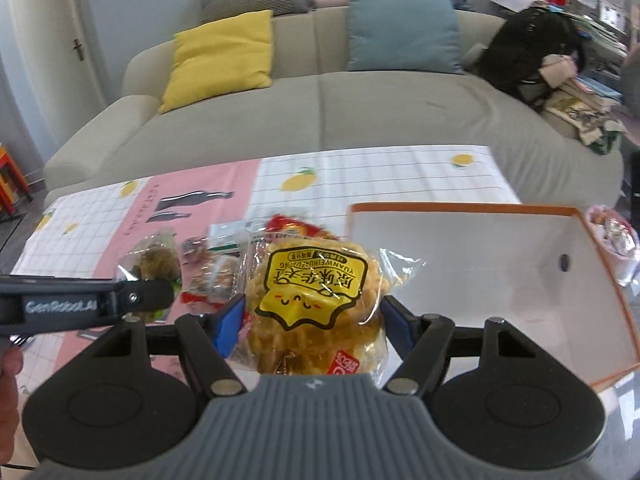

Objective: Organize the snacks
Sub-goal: 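Lift the yellow cracker bag with the right gripper and release it into the orange box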

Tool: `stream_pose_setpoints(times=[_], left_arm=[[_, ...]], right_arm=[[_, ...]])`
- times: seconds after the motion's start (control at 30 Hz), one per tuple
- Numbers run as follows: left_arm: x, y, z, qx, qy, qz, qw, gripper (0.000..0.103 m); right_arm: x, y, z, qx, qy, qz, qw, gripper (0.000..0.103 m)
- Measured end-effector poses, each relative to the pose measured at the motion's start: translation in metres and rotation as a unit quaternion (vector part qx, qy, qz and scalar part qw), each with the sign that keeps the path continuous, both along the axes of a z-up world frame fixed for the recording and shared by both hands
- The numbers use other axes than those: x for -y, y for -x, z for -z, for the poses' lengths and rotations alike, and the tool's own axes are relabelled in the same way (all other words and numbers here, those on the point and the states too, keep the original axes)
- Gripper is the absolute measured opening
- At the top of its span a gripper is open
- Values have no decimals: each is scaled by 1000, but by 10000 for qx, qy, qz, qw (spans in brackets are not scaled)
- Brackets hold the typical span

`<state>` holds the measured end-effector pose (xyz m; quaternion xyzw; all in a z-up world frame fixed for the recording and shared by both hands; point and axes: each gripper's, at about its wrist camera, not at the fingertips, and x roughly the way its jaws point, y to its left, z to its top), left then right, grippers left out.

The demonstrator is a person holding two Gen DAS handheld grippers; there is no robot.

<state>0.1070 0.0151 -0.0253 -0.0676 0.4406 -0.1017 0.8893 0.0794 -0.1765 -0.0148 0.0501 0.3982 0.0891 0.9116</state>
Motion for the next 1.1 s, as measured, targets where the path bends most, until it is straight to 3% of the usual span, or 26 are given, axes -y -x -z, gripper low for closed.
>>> stream_pose_setpoints(times=[0.33, 0.53, 0.73, 0.9, 1.1], left_arm=[[73, -28, 10, -64, -256, 1063, 9940, 49], [110, -47, 25, -422, -457, 1727, 9830, 49], [134, -62, 45, -818, -901, 2173, 9685, 50], [147, -68, 47, -773, -1296, 2387, 9593, 51], [161, -67, 47, -772, -1110, 2888, 9478, 48]], right_arm=[[62, -25, 14, -458, 273, 411, 9977, 70], [88, -49, 33, -994, 363, 295, 9940, 70], [103, -76, 58, -1629, 510, -39, 9853, 70], [107, -87, 81, -1969, 701, -217, 9777, 70], [114, -95, 102, -2282, 570, -212, 9717, 70]])
